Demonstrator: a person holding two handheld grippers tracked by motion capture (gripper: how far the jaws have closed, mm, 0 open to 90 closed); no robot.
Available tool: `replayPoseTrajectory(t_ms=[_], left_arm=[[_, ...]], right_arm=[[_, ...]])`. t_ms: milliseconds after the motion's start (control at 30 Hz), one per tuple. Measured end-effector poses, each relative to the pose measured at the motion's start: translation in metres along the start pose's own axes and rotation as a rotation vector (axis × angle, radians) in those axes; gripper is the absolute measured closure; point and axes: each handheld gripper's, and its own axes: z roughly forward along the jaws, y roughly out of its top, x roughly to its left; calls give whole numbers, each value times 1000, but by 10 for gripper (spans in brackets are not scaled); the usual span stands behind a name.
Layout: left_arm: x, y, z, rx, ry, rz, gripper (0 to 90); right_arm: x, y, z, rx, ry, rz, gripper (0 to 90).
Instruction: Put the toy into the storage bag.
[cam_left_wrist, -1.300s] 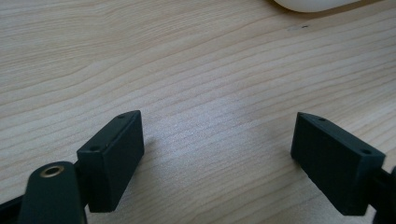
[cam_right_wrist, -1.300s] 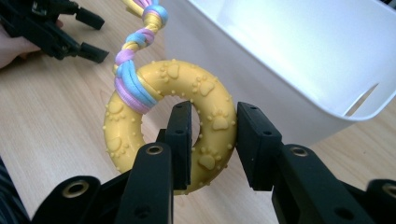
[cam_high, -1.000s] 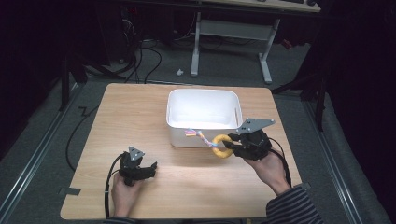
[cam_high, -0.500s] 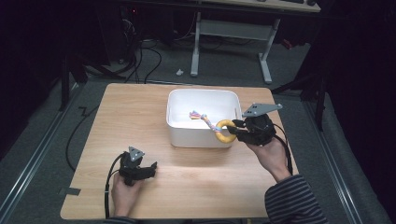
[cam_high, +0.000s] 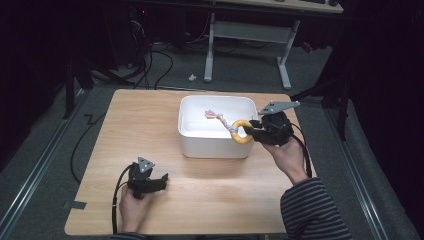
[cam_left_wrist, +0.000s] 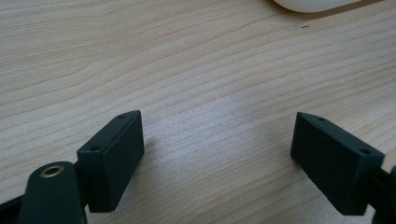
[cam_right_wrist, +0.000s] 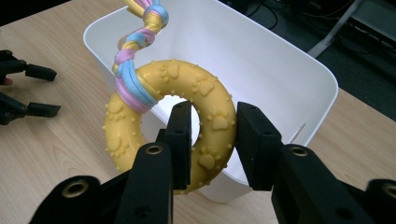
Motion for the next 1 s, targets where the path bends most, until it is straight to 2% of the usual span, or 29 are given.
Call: replayPoseTrajectory(t_ms=[267,633,1000], left_arm=[[0,0,0,0,0,0,176],[0,0,0,0,0,0,176],[0,0,0,-1,1,-2,176]], right_arm=[[-4,6,10,11,-1,6,679],[-6,11,35,47,-11,11,679],[-10,12,55,60,-8,46,679]])
